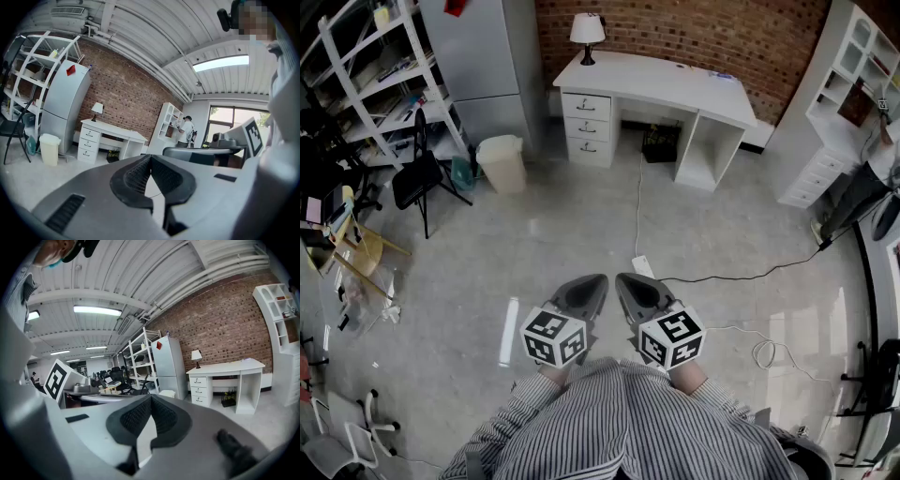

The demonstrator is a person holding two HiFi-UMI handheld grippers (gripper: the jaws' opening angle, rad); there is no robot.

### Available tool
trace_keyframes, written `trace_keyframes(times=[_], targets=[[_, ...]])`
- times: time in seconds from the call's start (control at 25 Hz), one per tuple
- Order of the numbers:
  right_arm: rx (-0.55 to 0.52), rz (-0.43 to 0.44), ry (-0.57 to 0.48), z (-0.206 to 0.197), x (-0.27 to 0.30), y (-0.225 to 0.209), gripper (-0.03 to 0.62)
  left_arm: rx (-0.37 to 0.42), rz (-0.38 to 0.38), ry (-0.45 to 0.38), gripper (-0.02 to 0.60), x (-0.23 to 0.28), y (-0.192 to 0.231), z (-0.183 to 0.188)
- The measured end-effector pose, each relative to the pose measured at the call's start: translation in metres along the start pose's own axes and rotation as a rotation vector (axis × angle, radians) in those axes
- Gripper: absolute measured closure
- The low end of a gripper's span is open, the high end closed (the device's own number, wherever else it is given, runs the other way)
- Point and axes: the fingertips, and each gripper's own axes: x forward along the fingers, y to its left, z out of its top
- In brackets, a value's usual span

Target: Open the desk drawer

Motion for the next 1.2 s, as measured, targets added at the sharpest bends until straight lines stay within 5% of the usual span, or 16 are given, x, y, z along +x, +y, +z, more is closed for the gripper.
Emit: trace_keyframes(times=[1.2], targets=[[0.109,-0.017,0.014,-0.017,0.009,0.012,0.577,-0.033,-0.032,0.026,0.569,-0.018,0.006,-0.020]])
